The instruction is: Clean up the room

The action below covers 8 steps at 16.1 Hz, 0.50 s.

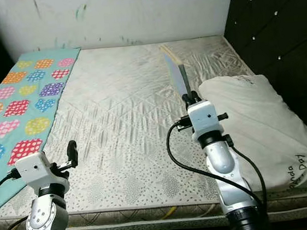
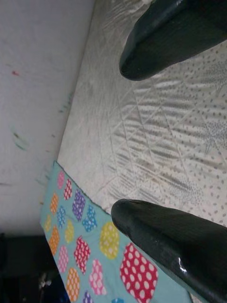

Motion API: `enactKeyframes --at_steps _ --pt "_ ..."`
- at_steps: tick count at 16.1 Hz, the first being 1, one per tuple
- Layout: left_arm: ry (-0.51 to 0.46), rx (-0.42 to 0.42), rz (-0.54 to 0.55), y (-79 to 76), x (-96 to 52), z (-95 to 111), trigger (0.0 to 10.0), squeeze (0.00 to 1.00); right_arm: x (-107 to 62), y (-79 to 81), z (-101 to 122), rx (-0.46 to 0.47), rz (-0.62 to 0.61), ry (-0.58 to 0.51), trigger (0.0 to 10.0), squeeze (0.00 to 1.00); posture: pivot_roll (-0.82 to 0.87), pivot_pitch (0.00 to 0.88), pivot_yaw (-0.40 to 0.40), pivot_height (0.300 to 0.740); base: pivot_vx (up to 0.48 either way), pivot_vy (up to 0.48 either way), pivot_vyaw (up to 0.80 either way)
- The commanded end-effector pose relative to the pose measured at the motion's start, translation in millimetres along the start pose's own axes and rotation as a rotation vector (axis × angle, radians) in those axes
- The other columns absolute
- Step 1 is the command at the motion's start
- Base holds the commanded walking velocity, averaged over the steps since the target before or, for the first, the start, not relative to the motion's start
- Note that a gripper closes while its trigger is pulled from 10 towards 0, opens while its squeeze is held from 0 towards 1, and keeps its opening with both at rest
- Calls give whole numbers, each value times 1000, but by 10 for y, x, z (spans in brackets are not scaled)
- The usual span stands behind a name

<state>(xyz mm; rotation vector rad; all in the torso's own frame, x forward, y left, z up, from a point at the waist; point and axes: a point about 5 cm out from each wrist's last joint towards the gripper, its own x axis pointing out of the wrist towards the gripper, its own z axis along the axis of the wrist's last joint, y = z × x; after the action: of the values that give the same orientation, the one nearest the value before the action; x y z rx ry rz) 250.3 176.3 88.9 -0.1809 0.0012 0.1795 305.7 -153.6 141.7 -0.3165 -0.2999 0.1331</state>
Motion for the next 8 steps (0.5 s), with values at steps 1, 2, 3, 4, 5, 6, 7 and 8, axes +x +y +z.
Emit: enactKeyframes --at_steps 1,2,3,4,5,6,7,8 --pt "2 12 -7 -17 1 -15 10000 0 -8 20 42 -8 16 -39 10000 0 22 0 14 740 0 0 0" --pt "4 10 -8 -19 -1 -22 10000 0 -21 29 27 -14 22 -36 10000 0 19 0 14 740 0 0 0" --pt "5 13 -12 -25 -13 -43 10000 0 -64 67 -1 -34 45 -39 10000 0 19 0 14 740 0 0 0" --pt "5 15 -15 -29 -15 -48 10000 0 -86 74 -37 -21 48 -20 10000 0 17 0 14 740 0 0 0" --pt "6 16 -16 -29 -14 -51 10000 0 -92 75 -53 -11 45 -9 10000 0 17 0 14 740 0 0 0" --pt "9 17 -19 -30 -13 -56 10000 0 -113 86 -119 41 46 40 10000 0 17 0 15 740 0 0 0" --pt "10 17 -19 -30 -12 -57 10000 0 -117 89 -136 58 45 53 10000 0 19 0 14 740 0 0 0" --pt "10 17 -20 -30 -13 -57 10000 0 -121 88 -152 81 39 63 10000 0 19 0 14 740 0 0 0"
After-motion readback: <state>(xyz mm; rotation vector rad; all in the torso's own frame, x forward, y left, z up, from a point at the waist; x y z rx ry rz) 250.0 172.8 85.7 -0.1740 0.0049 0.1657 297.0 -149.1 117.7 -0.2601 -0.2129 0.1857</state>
